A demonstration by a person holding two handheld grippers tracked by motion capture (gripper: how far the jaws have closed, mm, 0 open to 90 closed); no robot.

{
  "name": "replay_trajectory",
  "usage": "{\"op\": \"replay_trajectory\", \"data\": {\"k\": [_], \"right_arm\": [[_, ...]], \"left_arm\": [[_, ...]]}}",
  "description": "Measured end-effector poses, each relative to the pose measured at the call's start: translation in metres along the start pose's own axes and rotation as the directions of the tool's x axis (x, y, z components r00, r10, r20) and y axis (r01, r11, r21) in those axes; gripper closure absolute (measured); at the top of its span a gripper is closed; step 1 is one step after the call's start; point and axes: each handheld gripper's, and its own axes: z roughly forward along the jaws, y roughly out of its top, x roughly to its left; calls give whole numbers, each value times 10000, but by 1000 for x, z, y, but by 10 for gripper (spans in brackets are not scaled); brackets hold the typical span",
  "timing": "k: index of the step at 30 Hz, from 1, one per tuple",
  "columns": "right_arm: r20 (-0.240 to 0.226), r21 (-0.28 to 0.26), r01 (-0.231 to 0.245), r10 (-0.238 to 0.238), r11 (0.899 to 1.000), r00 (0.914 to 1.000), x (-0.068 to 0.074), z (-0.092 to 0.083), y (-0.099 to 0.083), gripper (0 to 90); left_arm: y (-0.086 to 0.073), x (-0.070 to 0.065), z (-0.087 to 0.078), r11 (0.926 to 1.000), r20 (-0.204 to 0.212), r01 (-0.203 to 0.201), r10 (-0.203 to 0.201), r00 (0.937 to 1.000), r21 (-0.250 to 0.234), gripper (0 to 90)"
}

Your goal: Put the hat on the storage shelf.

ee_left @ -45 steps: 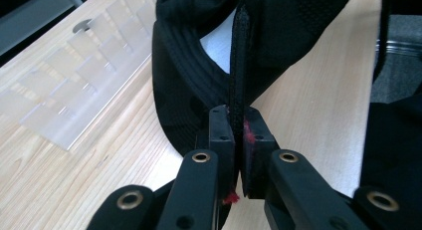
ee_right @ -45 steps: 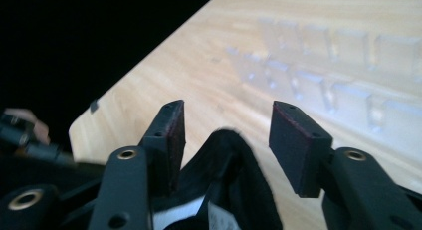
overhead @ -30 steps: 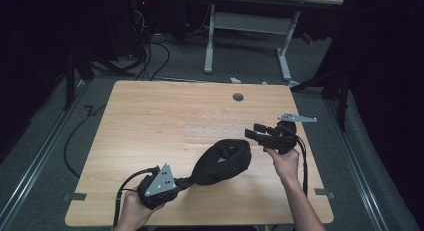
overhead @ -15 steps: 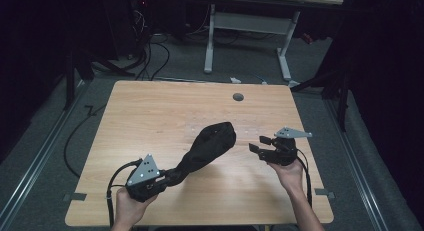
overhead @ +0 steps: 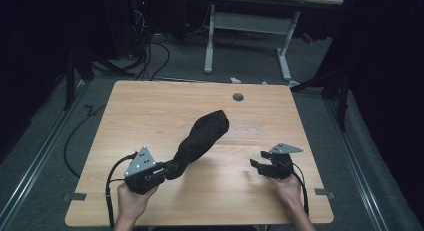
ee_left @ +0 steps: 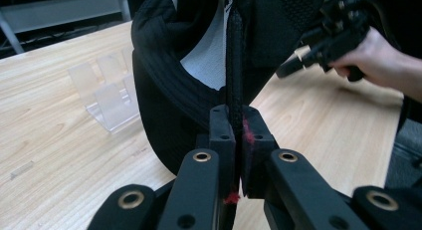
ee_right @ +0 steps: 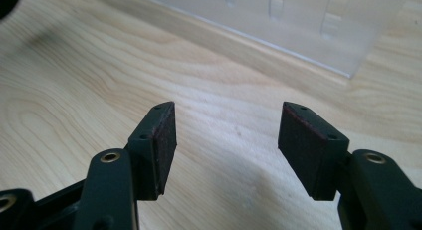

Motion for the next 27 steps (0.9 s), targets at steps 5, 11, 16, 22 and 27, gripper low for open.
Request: {"op": "replay_trajectory", "data": {"k": [5,11,16,22,27], "right_arm": [[298,127,1,-5,9999,9996,-1,5,-8,404],[550,394,54,-76,9992,9985,-1,11,-14,402],[812,422,352,-386,9985,9960,2,13,-16,405],[895,402,300,-335,9987,9954,2,13,-17,402],[913,411,287,-324,9987,9953,3,13,-17,402]], "left_arm": [[5,5,6,9988,-154,324,-330,9993,-361,862],[15,11,17,9954,-287,659,-681,9973,-690,862],[26,16,28,9903,-393,906,-952,9947,-1056,862],[38,20,43,9836,-415,1076,-1147,9925,-1446,862],[47,24,52,9798,-460,1049,-1142,9924,-1701,862]]}}
